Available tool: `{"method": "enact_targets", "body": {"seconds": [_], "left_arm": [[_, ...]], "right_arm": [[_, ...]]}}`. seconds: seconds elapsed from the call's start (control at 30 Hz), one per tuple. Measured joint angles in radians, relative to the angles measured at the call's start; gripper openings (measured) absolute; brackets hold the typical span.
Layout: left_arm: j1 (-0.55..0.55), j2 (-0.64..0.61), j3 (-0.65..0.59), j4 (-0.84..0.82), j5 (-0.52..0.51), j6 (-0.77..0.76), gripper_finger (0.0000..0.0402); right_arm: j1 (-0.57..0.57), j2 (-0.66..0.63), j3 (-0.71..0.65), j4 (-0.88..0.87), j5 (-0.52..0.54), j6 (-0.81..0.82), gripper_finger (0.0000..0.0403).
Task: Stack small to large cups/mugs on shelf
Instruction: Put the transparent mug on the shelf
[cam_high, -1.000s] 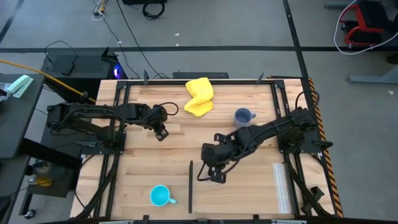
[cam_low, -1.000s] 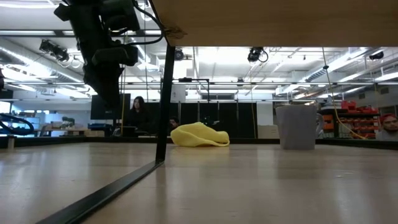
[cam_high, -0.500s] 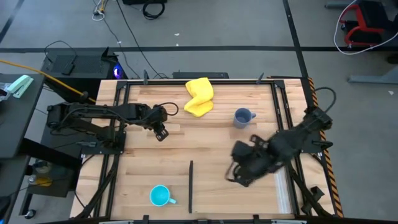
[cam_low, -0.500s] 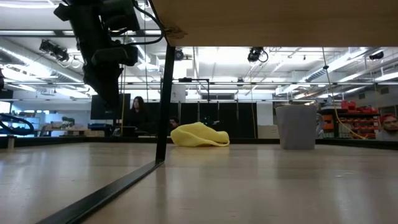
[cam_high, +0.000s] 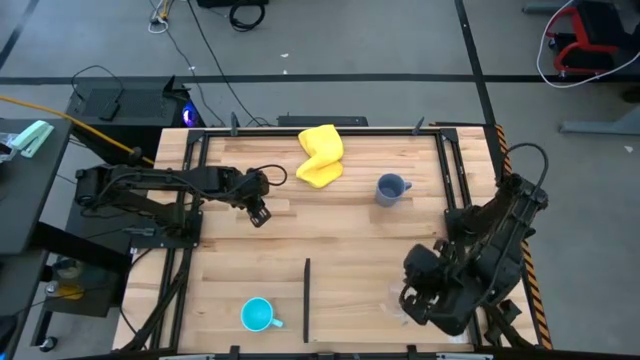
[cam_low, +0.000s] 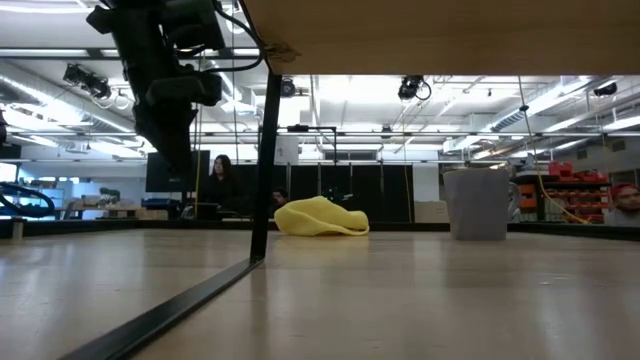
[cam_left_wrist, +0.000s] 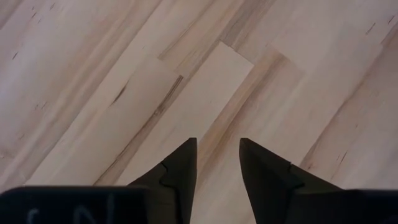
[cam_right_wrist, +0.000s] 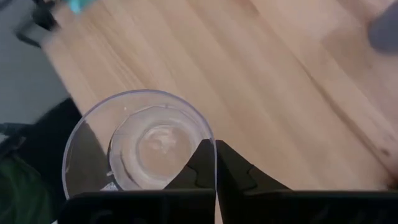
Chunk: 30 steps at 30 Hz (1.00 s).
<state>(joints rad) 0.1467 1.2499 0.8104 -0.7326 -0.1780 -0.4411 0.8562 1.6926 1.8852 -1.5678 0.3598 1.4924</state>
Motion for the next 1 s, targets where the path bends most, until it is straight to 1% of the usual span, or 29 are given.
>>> {"method": "enact_targets", "body": {"seconds": [0.17, 0.2, 0.3, 0.4, 0.53, 0.7, 1.0], "left_arm": [[0.0, 0.0, 0.0, 0.0, 0.0, 0.008, 0.0128], [0.0, 0.0, 0.0, 0.0, 0.0, 0.009, 0.0129], [0.0, 0.0, 0.0, 0.001, 0.0, 0.026, 0.013], [0.0, 0.0, 0.0, 0.004, 0.0, 0.035, 0.0126], [0.0, 0.0, 0.0, 0.007, 0.0, 0.04, 0.0121], [0.0, 0.0, 0.0, 0.014, 0.0, 0.045, 0.0117], [0.0, 0.0, 0.0, 0.035, 0.0, 0.06, 0.0116]], "right_arm": [[0.0, -0.008, -0.142, -0.004, -0.112, 0.067, 0.0], [0.0, -0.014, -0.167, -0.004, -0.121, 0.083, 0.0], [0.014, -0.039, -0.207, -0.005, -0.115, 0.108, 0.0], [0.042, -0.051, -0.211, -0.004, -0.084, 0.158, 0.0], [0.093, -0.066, -0.212, -0.006, -0.069, 0.235, 0.0], [0.121, -0.065, -0.214, -0.003, -0.049, 0.263, 0.0], [0.143, -0.072, -0.299, 0.004, -0.035, 0.285, 0.0]]}}
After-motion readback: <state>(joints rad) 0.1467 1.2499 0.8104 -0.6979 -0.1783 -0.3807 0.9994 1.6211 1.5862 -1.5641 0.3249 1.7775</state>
